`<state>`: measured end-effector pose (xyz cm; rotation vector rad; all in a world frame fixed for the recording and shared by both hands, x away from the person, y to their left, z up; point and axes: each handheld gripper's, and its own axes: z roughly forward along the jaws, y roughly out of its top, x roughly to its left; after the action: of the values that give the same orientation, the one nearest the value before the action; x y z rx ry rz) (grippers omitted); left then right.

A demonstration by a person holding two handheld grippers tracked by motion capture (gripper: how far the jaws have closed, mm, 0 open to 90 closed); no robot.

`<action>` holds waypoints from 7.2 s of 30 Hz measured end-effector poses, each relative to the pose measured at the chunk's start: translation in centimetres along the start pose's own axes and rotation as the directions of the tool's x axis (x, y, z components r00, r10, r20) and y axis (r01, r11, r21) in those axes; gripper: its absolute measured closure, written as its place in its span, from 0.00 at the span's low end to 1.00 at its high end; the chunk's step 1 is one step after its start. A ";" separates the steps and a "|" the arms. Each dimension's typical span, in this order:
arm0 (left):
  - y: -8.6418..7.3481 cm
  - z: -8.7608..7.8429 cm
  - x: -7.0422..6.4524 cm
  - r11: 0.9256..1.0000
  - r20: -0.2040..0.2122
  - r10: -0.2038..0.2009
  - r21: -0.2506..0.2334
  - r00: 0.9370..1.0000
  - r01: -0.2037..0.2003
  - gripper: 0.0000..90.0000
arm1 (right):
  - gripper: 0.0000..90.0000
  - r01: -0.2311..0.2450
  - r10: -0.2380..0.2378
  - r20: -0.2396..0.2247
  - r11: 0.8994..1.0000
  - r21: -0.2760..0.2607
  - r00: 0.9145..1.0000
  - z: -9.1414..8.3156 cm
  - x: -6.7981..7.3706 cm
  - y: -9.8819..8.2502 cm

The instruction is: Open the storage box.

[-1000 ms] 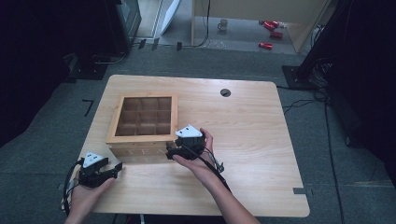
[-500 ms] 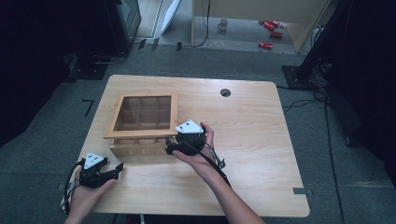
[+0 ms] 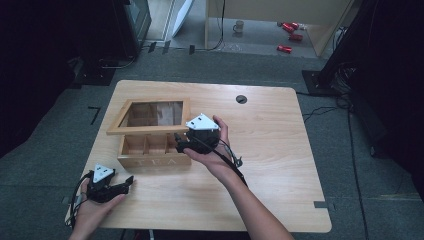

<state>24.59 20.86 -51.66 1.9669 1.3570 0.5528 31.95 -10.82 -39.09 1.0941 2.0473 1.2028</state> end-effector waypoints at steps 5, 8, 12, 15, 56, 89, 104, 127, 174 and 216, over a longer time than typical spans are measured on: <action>0.0 0.0 0.1 1.000 0.003 0.000 0.001 1.000 0.000 0.29 | 0.23 0.031 -0.032 -0.025 0.999 -0.034 0.999 0.2 -0.6 1.5; 0.0 0.0 0.1 1.000 0.002 0.000 0.001 1.000 0.000 0.29 | 0.26 0.042 -0.044 -0.039 0.998 -0.038 0.998 0.3 -0.8 2.0; 0.0 -0.1 0.1 1.000 0.002 0.000 0.001 1.000 0.000 0.29 | 0.33 0.047 -0.051 -0.050 0.997 -0.063 0.997 0.5 -1.1 3.0; -0.1 -0.1 0.1 1.000 0.006 -0.003 0.002 1.000 0.003 0.29 | 0.37 0.033 -0.039 -0.062 0.995 -0.096 0.997 0.6 -1.4 3.6; -0.1 -0.2 0.2 1.000 0.020 -0.019 -0.001 1.000 0.019 0.29 | 0.62 0.019 -0.035 -0.088 0.983 -0.184 0.996 5.6 -6.6 9.4; -0.1 -0.1 0.2 1.000 0.035 -0.012 -0.002 0.999 0.012 0.26 | 0.66 -0.100 0.083 -0.096 0.979 -0.180 0.992 11.1 -9.4 8.9; -0.1 -0.1 0.2 1.000 0.043 -0.013 -0.002 0.999 0.013 0.25 | 0.73 -0.149 0.134 -0.091 0.972 -0.181 0.987 12.9 -10.5 8.2; -0.1 -0.1 0.3 1.000 0.048 -0.018 -0.004 0.999 0.018 0.25 | 0.74 -0.232 0.240 0.042 0.961 -0.148 0.970 14.8 -10.1 9.3; 0.0 0.3 -0.4 0.999 -0.028 0.029 0.046 0.999 -0.028 0.10 | 0.14 -0.177 0.176 -0.044 0.984 -0.032 0.983 7.2 -9.8 6.8; 0.0 0.3 -0.4 0.999 -0.031 0.030 0.046 0.999 -0.028 0.09 | 0.10 -0.176 0.179 0.089 0.984 -0.039 0.980 -7.8 -15.1 -7.0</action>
<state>24.65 20.41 -51.81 2.0255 1.3737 0.5734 31.50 -29.07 -41.09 1.3152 1.8880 1.2405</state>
